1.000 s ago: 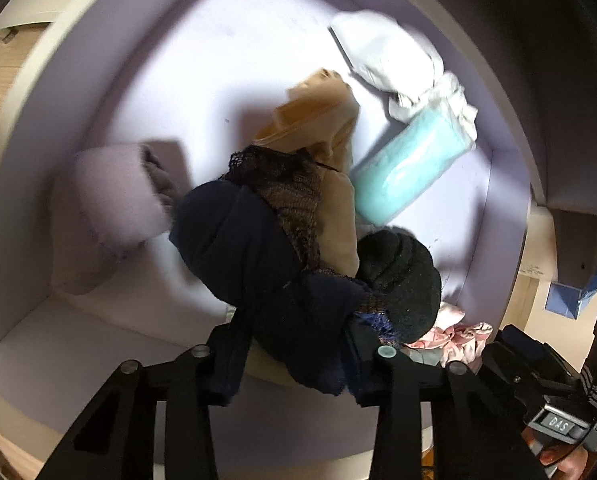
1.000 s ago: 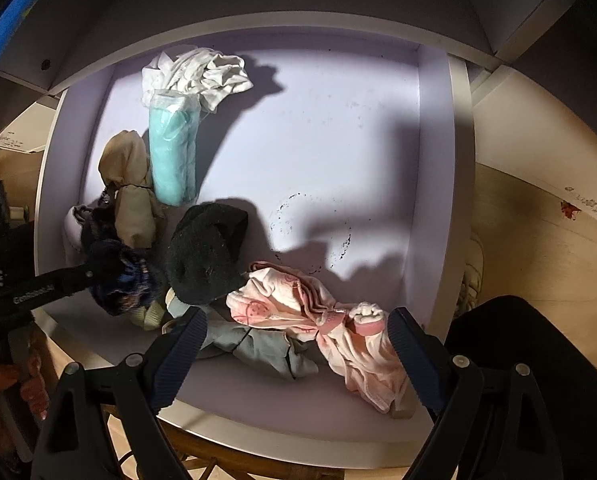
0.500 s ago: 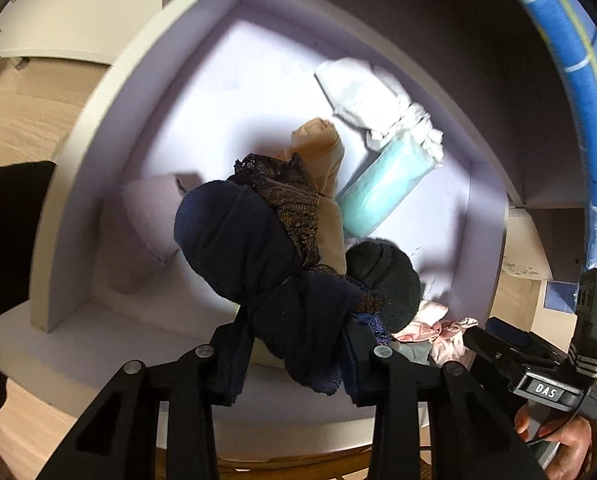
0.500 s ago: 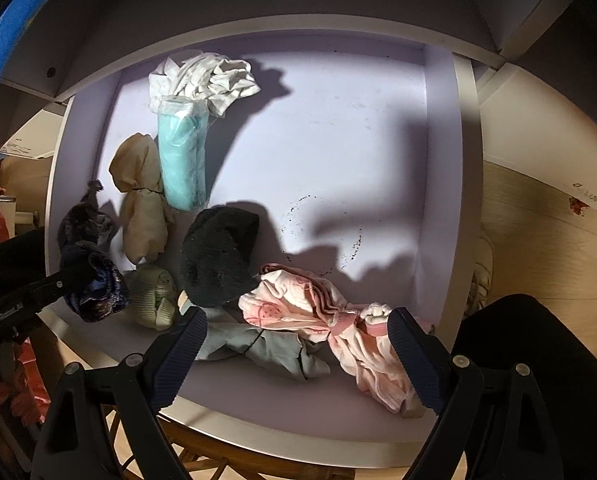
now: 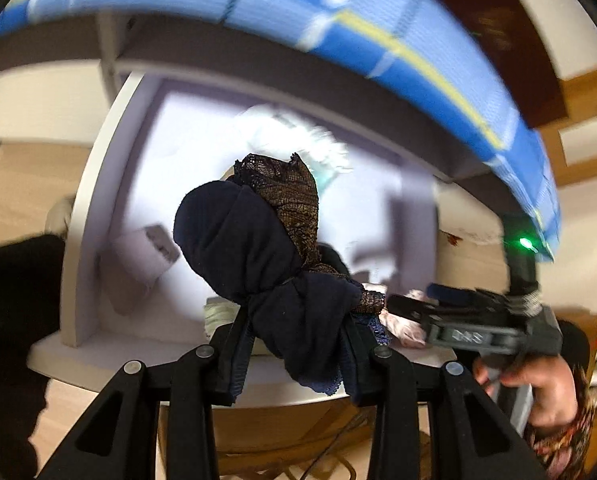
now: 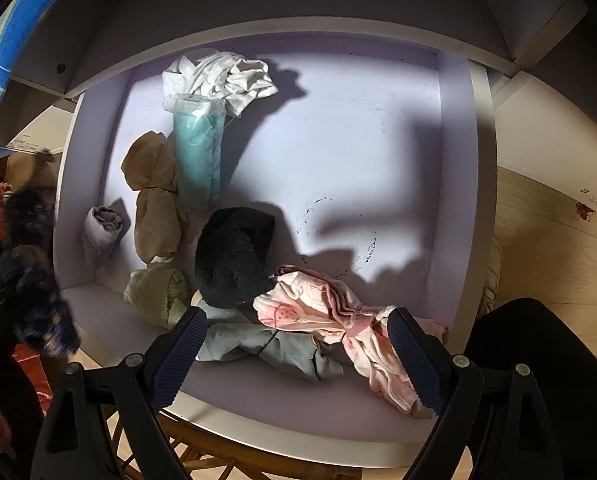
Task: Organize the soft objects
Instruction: 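Carry the navy bundle to the gold tray and release it with the left gripper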
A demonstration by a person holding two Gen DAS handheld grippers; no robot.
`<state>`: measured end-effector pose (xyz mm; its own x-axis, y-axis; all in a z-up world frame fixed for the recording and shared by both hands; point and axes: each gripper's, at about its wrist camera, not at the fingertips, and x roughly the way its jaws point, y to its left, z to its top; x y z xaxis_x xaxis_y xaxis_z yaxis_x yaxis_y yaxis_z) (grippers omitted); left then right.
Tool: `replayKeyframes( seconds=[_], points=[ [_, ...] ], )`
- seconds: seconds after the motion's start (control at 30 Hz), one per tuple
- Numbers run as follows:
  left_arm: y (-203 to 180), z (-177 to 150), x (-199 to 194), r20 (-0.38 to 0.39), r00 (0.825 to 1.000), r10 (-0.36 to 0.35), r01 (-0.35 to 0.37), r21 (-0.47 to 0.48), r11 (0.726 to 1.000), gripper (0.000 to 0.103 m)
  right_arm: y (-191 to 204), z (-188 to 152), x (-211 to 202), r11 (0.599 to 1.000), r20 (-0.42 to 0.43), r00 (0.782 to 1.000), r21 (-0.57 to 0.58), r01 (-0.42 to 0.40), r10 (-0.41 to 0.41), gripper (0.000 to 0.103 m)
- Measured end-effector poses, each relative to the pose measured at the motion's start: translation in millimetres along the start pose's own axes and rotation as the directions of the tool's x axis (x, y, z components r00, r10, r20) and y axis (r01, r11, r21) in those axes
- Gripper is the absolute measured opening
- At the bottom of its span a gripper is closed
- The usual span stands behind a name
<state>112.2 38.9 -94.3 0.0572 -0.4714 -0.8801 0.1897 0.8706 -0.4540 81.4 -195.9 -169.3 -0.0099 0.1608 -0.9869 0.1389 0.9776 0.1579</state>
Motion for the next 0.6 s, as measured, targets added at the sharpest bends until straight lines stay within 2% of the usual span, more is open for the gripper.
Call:
replayKeyframes(
  seconds=[0.17,0.33,0.6],
  points=[
    [-28,1,-33,0.041,0.999,-0.023,0.018,0.098,0.995,0.037,1,2,-3,1.0,0.007,1.0,0.001,-0.008,0.008,0.092],
    [-63,11,-82,0.112,0.991,-0.068,0.044,0.205,0.978,0.037,2,3,-5,1.0,0.01,1.0,0.001,-0.013,0.013,0.092],
    [-131,59,-138,0.214,0.97,-0.113,0.035,0.338,0.94,0.037,5,4,-6,1.0,0.012,1.0,-0.004,-0.023,0.024,0.092]
  ],
)
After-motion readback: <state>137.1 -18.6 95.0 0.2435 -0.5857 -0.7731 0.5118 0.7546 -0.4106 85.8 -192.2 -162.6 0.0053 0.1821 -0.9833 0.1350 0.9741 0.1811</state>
